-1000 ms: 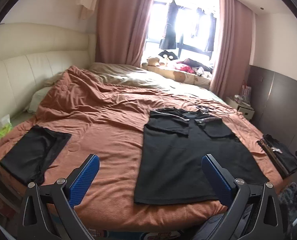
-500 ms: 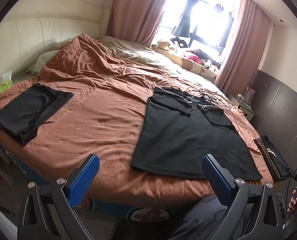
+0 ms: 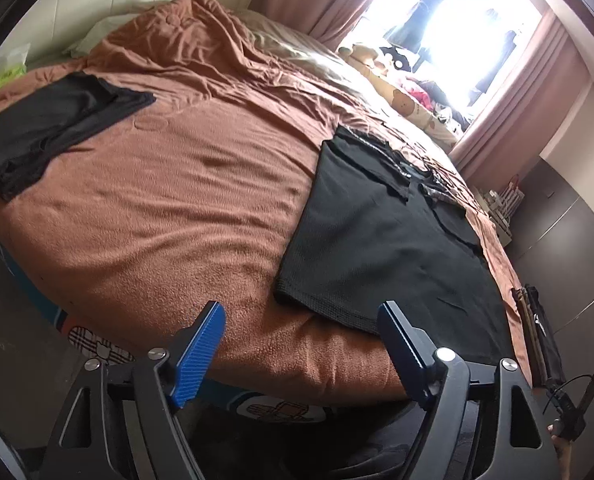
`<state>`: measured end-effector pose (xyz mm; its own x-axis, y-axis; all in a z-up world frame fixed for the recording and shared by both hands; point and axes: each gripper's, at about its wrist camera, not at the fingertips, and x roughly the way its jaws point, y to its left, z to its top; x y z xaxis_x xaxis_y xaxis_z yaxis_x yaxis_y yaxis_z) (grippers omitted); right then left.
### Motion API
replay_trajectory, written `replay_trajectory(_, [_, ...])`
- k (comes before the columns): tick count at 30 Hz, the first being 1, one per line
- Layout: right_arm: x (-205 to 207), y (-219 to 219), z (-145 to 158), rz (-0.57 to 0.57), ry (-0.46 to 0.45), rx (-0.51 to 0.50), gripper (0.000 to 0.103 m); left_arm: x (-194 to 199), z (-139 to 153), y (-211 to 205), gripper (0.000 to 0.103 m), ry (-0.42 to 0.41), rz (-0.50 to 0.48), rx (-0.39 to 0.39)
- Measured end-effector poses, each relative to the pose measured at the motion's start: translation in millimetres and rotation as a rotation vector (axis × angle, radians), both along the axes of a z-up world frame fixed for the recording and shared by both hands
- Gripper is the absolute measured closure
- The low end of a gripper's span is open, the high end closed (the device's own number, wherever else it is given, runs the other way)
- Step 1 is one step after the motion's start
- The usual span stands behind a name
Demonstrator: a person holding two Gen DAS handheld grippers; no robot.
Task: Fold small clothes
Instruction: 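Lower both tools to the shirt's hem edge and close them on it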
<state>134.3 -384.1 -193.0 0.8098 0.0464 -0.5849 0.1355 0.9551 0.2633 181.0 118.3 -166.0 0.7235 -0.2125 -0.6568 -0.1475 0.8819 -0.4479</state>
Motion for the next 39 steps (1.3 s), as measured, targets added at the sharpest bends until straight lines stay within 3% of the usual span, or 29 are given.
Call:
replay_trajectory(10, [21,-21,-39,0.045,0.014,0.162,0.008,29,-37,3,0.047,0.079,0.009,-0.074])
replay_trajectory(14, [31,-31,-52,0.043,0.034,0.219,0.022,44,-48,-1,0.050,0.111,-0.004,-0.091])
replay_trajectory(16, [35,-34,-56,0.036,0.047,0.235,0.023,53,-51,-3,0.050,0.136,-0.008,-0.082])
replay_trajectory(18, [37,-35,-57,0.032,0.052,0.253,0.024,63,-54,-3,0.057,0.160,-0.010,-0.089])
replay_trajectory(25, [44,-44,-67,0.024,0.047,0.353,0.028,83,-56,3,0.061,0.194,0.019,-0.109])
replay_trajectory(31, [57,-57,-82,0.034,0.020,0.535,0.030,88,-61,6,0.065,0.244,0.061,-0.158])
replay_trajectory(33, [62,-59,-88,0.033,0.028,0.579,0.035,85,-62,8,0.065,0.262,0.089,-0.206])
replay_trajectory(39, [67,-57,-98,0.033,0.025,0.668,0.035,72,-65,5,0.065,0.282,0.129,-0.318])
